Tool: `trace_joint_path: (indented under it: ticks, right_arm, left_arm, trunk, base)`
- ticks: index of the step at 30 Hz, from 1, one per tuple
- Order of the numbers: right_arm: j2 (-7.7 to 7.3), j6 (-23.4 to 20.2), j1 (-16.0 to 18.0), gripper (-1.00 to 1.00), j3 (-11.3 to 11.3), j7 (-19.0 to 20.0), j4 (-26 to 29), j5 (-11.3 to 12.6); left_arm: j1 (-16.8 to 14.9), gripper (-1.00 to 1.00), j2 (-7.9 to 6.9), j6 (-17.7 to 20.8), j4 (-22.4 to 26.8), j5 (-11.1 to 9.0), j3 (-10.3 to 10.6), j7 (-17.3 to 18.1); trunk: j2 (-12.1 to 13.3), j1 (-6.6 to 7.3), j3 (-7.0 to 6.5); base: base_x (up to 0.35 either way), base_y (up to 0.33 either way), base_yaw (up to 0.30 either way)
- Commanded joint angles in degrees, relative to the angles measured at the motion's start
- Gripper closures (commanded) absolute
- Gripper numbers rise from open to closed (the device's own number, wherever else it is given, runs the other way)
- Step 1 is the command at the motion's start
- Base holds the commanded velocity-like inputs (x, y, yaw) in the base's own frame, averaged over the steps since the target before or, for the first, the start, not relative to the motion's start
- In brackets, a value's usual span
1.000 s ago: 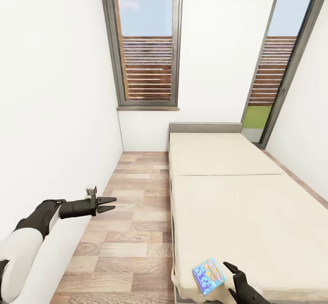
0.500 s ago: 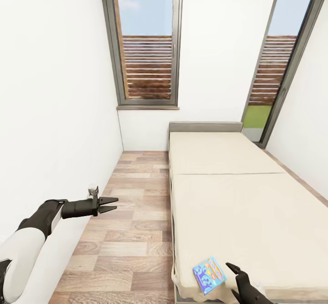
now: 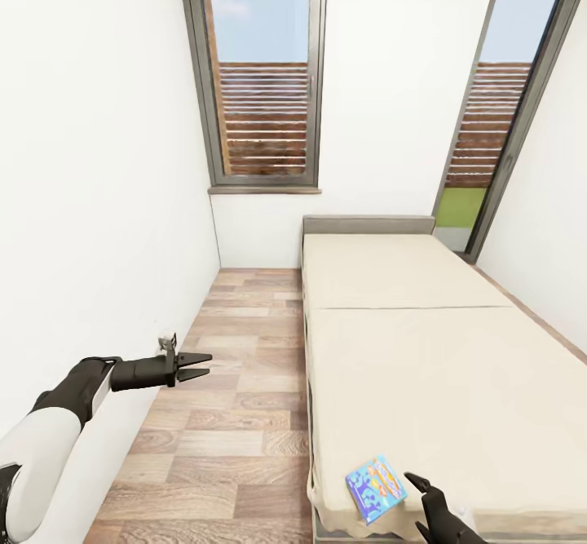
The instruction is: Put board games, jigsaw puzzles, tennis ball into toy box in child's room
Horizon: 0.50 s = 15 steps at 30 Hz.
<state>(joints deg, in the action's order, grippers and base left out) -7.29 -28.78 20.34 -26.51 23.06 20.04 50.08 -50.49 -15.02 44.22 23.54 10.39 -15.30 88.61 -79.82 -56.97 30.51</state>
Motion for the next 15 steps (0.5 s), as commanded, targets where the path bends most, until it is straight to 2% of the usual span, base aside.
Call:
trace_joint_path:
  ticks: [1,15]
  right_arm:
    - [0.04,-0.5,0.05,-1.0,-0.38,0.04,0.0,0.18]
    - [0.28,-0.45,0.05,-1.0,-0.3,0.05,0.06,0.19]
  left_arm:
    - [-0.05,-1.0,0.05,0.6,0.02,0.6,-0.35,0.42]
    - [-0.05,-1.0,0.01,0.56,0.02,0.6,-0.35,0.42]
  trunk:
    - [-0.45,-0.22,0.24]
    - [-6.06,-3.3,2.76]
  base:
    - [0.0,0.0,0.0]
    - [0.0,0.0,0.0]
